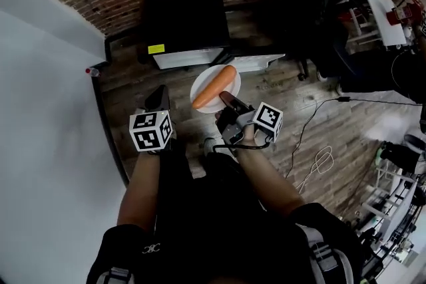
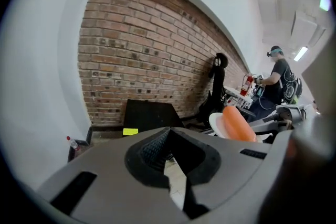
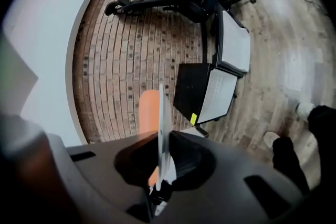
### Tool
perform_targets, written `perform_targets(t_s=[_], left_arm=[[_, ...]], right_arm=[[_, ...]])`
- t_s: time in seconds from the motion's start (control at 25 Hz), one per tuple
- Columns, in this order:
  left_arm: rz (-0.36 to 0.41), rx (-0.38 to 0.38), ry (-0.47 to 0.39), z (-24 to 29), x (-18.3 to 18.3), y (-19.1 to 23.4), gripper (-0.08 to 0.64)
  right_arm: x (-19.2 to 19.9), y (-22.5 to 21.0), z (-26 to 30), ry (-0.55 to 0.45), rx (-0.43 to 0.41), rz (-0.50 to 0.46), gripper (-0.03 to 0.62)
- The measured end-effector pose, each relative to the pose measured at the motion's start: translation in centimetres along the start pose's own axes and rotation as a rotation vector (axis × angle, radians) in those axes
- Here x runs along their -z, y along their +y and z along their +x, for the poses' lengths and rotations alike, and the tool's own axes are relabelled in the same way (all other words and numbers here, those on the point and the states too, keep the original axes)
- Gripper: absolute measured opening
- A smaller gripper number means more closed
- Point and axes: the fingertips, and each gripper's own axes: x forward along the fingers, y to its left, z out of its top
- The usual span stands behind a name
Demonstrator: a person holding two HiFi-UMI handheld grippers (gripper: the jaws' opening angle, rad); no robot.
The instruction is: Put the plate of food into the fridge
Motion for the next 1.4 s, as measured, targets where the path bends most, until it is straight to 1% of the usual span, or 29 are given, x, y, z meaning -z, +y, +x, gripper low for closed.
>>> perform_targets(t_s=[0.08, 0.2, 0.28, 0.36, 0.48, 0.68, 0.76, 0.88, 1.04, 1.16, 1.28, 1.4], left_arm=[[-0.028, -0.03, 0.004, 1.5, 2.2, 0.4, -0.005], [-0.076, -0.065, -0.019, 4.1, 4.8, 1.2, -0.005], [-0.084, -0.077, -0.043, 5.9, 6.0, 1.9, -0.006], [-0.078, -0.08, -0.067, 7.9, 7.2, 2.5, -0.005], [-0.052, -0.065, -0.098, 11.5, 9.5, 3.5, -0.005], [0.011, -0.031, -0.158, 19.2, 15.3, 6.3, -0.005], [0.026, -0.028, -0.172, 21.8, 17.8, 7.6, -0.005], [0.035, -0.029, -0.2, 23.8, 20.6, 9.6, -0.005], [0.067, -0.038, -0.248, 25.2, 22.3, 12.2, -0.005], [0.086, -0.04, -0.247, 27.2, 23.3, 13.3, -0.005], [0.049, 0.0, -0.251, 28.4, 23.4, 13.2, -0.005], [0.007, -0.003, -0.268, 28.5, 23.7, 13.8, -0.005]], right_arm=[[-0.5, -2.2, 0.9, 0.045, 0.018, -0.014, 0.04], [-1.8, -6.4, 3.1, 0.092, 0.008, -0.009, 0.04], [-2.7, -9.4, 4.9, 0.1, -0.003, -0.009, 0.04], [-3.7, -12.5, 6.7, 0.086, -0.009, -0.008, 0.04], [-5.3, -17.4, 10.0, 0.044, -0.023, 0.004, 0.04], [-7.8, -25.8, 17.1, -0.008, -0.076, -0.024, 0.04], [-8.6, -29.6, 20.1, -0.029, -0.093, -0.009, 0.04], [-9.3, -35.4, 24.1, -0.063, -0.079, 0.031, 0.04], [-10.6, -40.8, 29.7, -0.12, -0.099, 0.07, 0.04], [-12.0, -43.5, 33.9, -0.157, -0.124, 0.091, 0.038], [-13.2, -46.1, 37.4, -0.181, -0.084, 0.092, 0.04], [-14.3, -48.2, 40.1, -0.212, -0.051, 0.089, 0.04]])
